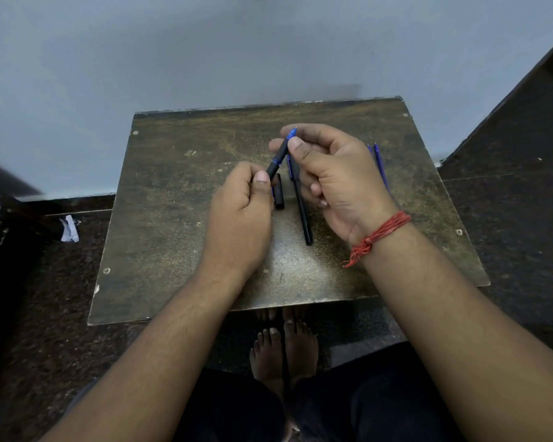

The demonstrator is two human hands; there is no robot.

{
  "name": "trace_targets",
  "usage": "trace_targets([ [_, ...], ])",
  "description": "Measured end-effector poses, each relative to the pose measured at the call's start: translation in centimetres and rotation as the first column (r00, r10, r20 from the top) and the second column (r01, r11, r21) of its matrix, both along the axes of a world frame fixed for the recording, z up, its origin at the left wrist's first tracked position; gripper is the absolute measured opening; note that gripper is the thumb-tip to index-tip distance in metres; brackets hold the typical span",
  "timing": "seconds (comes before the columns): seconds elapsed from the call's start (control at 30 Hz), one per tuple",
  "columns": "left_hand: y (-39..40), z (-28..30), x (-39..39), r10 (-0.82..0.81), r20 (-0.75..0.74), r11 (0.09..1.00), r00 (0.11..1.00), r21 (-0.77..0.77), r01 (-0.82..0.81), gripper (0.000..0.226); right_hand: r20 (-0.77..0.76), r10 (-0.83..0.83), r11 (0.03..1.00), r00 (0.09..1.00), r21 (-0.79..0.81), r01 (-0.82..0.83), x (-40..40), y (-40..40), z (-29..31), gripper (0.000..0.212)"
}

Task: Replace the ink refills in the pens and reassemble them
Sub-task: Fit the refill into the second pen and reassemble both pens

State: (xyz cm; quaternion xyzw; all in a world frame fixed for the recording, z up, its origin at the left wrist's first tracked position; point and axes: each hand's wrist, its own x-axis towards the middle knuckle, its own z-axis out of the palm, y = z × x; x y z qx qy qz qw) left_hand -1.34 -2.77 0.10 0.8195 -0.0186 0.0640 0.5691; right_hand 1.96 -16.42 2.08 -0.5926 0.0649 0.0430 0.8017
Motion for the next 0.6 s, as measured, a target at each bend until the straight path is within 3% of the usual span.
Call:
trace_targets([
  [0.1,0.0,0.0,-0.1,-0.005,0.001,1.000,1.000,0.019,0.005,0.027,0.010,-0.015,1.000,1.000,0.020,0.015,0.1,0.1,0.0,0.006],
  [0.33,-0.1,0.1,-0.1,-0.006,0.002,0.999,1.000,0.049,0.006,0.027,0.012,-0.044,0.998,0.999,-0.041,0.045,0.0,-0.1,-0.1,0.023],
  [0.6,0.1,0.1,0.0,-0.010,0.003,1.000,1.000,0.027,0.010,0.027,0.026,0.048,0.999,0.999,0.015,-0.049,0.1,-0.6,-0.1,0.021],
])
